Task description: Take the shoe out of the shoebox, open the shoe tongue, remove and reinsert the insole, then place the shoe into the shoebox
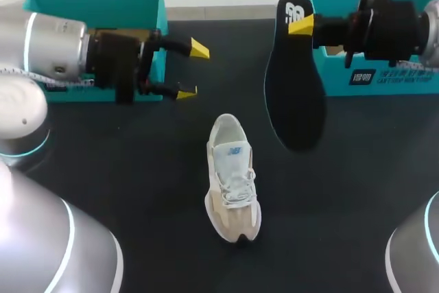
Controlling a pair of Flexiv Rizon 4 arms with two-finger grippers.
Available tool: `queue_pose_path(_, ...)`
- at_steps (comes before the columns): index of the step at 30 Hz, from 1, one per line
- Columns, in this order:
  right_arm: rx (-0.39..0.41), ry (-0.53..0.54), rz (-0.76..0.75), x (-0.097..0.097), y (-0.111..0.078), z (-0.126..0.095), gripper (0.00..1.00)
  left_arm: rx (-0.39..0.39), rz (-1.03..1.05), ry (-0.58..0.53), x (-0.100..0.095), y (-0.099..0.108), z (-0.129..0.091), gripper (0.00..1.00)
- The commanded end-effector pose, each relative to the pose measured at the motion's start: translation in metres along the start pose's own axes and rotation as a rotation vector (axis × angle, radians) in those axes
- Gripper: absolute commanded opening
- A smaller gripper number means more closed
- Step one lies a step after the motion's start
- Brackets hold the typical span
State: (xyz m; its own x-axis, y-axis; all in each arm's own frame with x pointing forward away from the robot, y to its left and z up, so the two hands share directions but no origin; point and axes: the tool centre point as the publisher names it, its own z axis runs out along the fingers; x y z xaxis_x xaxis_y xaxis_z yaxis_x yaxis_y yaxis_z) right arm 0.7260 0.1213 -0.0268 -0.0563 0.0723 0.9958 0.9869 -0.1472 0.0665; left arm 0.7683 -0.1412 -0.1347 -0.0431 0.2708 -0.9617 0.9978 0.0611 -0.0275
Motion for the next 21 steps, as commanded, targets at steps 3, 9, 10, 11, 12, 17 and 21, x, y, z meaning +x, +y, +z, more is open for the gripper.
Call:
queue_pose_path(3,-0.016,0.0,0.0,0.0,-0.007,0.003,0.0,0.0,0.015,-0.072,-0.004,-0.001,0.002,1.0)
queue_pose_path(9,-0.016,0.0,0.0,0.0,-0.007,0.003,0.0,0.004,0.031,-0.093,-0.009,-0.002,0.002,1.0)
queue_pose_path(10,-0.016,0.0,0.0,0.0,-0.007,0.003,0.0,0.005,0.035,-0.101,-0.01,-0.002,0.003,1.0)
queue_pose_path(11,-0.016,0.0,0.0,0.0,-0.007,0.003,0.0,0.009,0.036,-0.106,-0.011,-0.003,0.003,1.0)
queue_pose_path(12,-0.016,0.0,0.0,0.0,-0.007,0.003,0.0,0.016,0.038,-0.11,-0.012,-0.003,0.004,1.0)
queue_pose_path(17,-0.024,-0.003,0.009,-0.004,-0.004,0.004,0.0,0.029,0.054,-0.155,-0.018,-0.007,0.006,1.0)
queue_pose_path(21,-0.04,0.012,0.053,-0.017,0.013,0.013,0.0,0.038,0.072,-0.173,-0.022,-0.011,0.008,1.0)
